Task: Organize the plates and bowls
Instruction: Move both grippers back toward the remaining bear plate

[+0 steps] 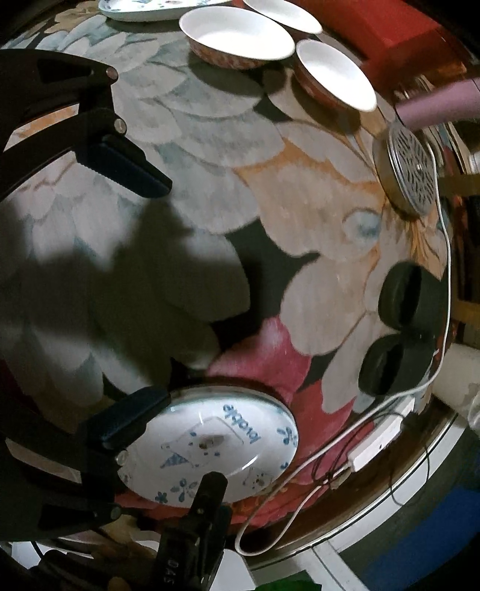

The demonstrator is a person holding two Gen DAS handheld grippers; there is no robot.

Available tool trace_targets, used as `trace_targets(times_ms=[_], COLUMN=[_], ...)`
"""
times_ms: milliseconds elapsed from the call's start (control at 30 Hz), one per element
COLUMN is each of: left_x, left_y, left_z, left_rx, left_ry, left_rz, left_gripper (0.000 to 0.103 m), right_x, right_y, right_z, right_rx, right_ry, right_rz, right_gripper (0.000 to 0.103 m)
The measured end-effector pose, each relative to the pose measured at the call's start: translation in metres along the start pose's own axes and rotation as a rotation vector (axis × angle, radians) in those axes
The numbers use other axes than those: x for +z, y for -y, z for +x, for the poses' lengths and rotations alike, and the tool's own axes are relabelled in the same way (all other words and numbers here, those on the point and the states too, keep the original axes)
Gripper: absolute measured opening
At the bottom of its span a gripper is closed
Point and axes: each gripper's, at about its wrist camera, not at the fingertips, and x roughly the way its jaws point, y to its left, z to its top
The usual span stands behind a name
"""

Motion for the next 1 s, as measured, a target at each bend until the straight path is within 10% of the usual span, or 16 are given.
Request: trace_targets(times_ms=[1000], left_x=[-0.037], left_y=[-0.102], left_z=[-0.026], left_rx=[0.081], left_ry=[0.002], left_rz=[-0.148], left_gripper=[0.102], right_x=[-0.006], right_y=[-0.087], right_z=[0.012], right_rx=[0.045], right_ry=[0.005], right_rz=[-0.123], right_gripper=[0.097])
